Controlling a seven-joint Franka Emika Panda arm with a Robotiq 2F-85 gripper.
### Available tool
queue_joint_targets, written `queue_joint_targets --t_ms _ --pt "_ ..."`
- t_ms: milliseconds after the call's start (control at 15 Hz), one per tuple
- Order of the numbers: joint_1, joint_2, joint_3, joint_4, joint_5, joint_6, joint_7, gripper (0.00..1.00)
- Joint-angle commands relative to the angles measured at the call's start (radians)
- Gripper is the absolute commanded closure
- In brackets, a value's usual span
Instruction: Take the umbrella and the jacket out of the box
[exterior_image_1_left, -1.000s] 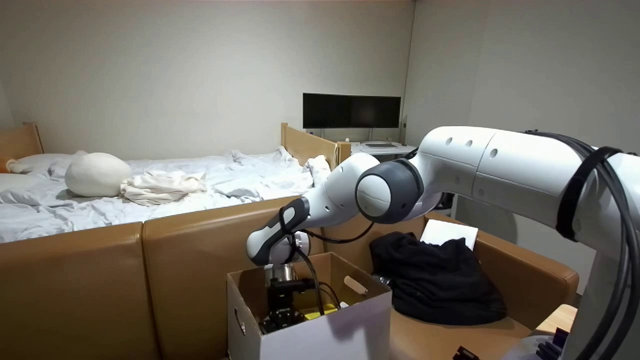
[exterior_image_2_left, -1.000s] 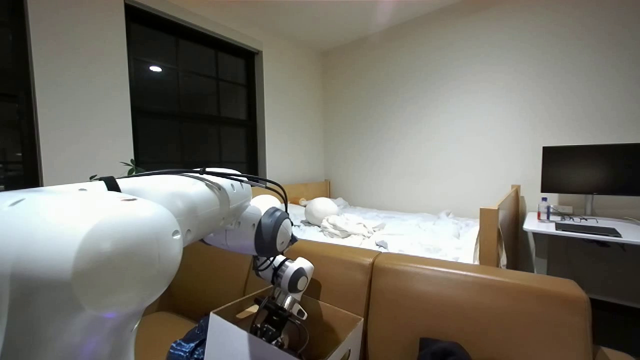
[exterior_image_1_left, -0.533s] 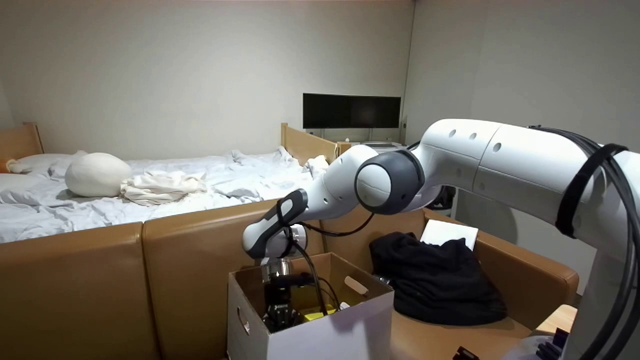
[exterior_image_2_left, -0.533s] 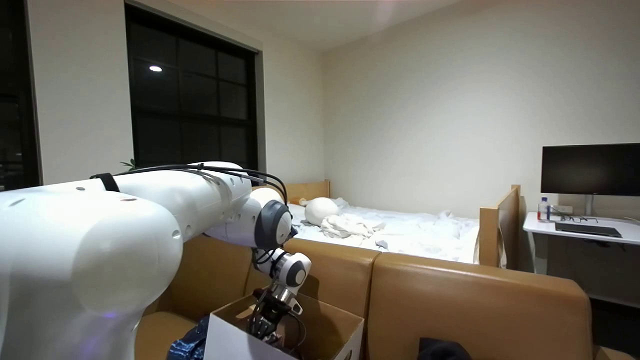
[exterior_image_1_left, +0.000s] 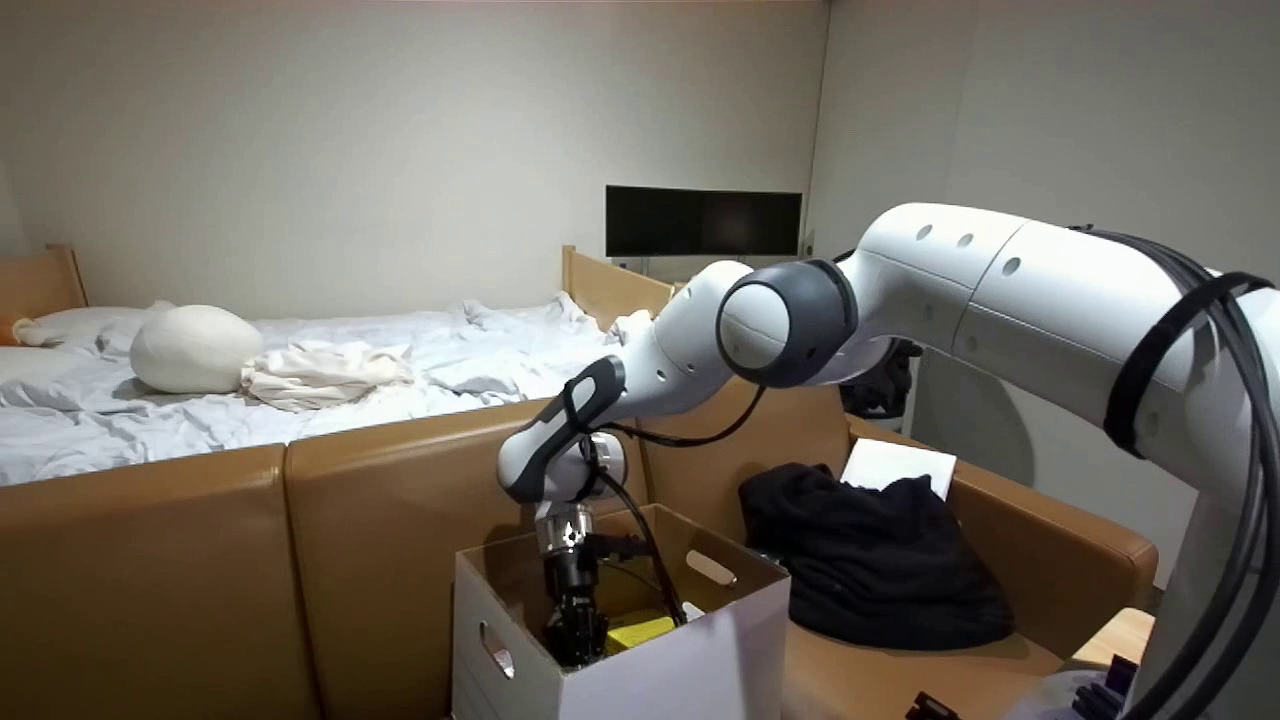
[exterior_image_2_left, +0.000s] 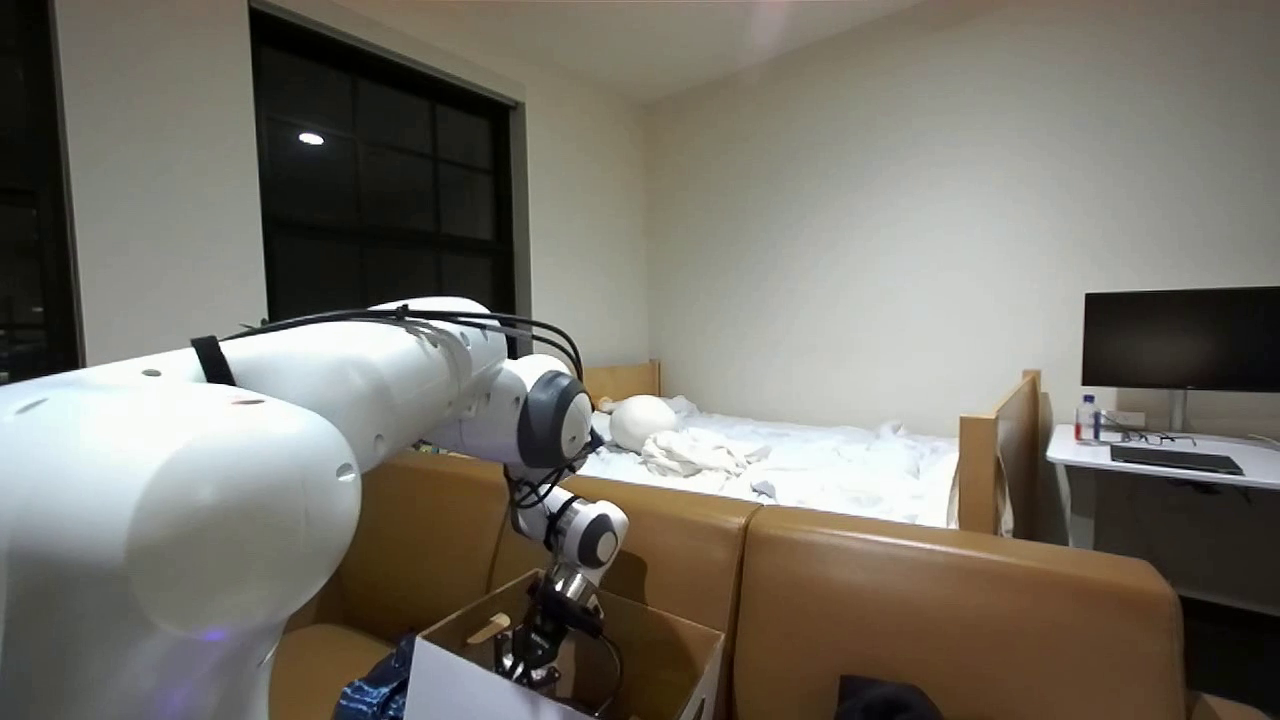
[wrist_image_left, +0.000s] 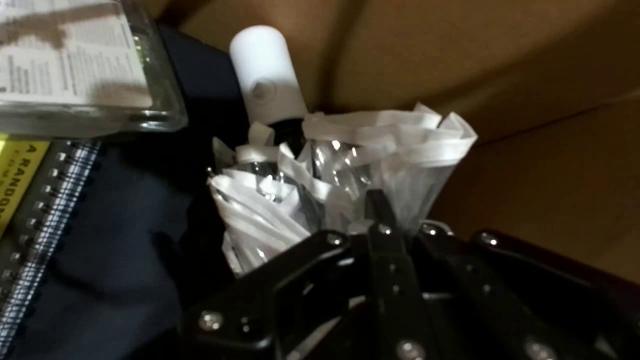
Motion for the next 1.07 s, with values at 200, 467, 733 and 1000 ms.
queue_joint_targets --t_ms 200,467,733,1000 --pt "-0.088 -0.252 -0.012 -0.352 -0.078 0.165 -0.393 0.98" --pt "-0.158 -0.359 0.02 -0.493 -0.165 0.247 -0.586 0.98" --pt "-0.195 -0.448 0.042 -0.573 -0.233 0.253 -0.758 0.98" --pt "-0.237 -0.518 0.057 -0.626 -0.251 0.263 -0.965 0.98"
